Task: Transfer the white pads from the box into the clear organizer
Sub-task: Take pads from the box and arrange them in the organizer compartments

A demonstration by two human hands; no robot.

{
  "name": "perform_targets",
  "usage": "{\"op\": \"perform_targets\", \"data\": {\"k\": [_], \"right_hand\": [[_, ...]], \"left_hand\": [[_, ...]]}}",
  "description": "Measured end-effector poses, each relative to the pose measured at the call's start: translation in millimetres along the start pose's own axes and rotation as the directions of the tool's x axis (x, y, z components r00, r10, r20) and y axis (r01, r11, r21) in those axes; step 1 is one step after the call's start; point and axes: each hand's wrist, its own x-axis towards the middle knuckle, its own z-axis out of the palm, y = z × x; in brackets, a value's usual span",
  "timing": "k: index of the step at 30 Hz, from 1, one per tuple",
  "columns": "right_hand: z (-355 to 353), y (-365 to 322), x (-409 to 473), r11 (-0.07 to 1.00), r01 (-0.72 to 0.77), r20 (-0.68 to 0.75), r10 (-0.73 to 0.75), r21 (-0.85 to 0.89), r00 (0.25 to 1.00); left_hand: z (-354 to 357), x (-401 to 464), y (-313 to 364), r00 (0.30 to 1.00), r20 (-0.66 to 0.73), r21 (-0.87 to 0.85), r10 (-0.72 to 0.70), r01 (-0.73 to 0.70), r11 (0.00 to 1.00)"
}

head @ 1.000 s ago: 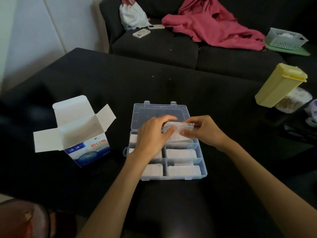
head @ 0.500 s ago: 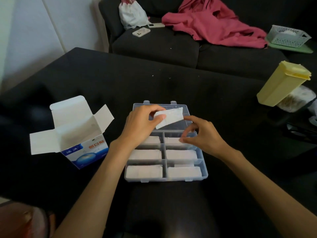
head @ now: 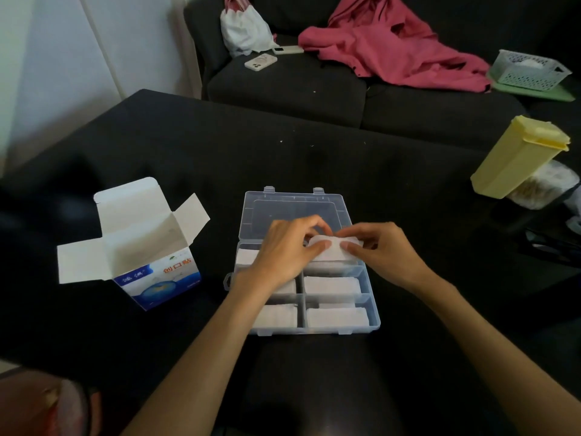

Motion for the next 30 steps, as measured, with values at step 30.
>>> {"op": "perform_targets", "data": {"k": [30], "right_hand": [[7.5, -5.0, 3.2, 0.865, -0.046, -0.012, 0.046, -0.5, 0.999]], "left_hand": [[-7.8, -9.9, -5.2, 0.993, 0.018, 0.446, 0.113, -0.109, 0.889]]}}
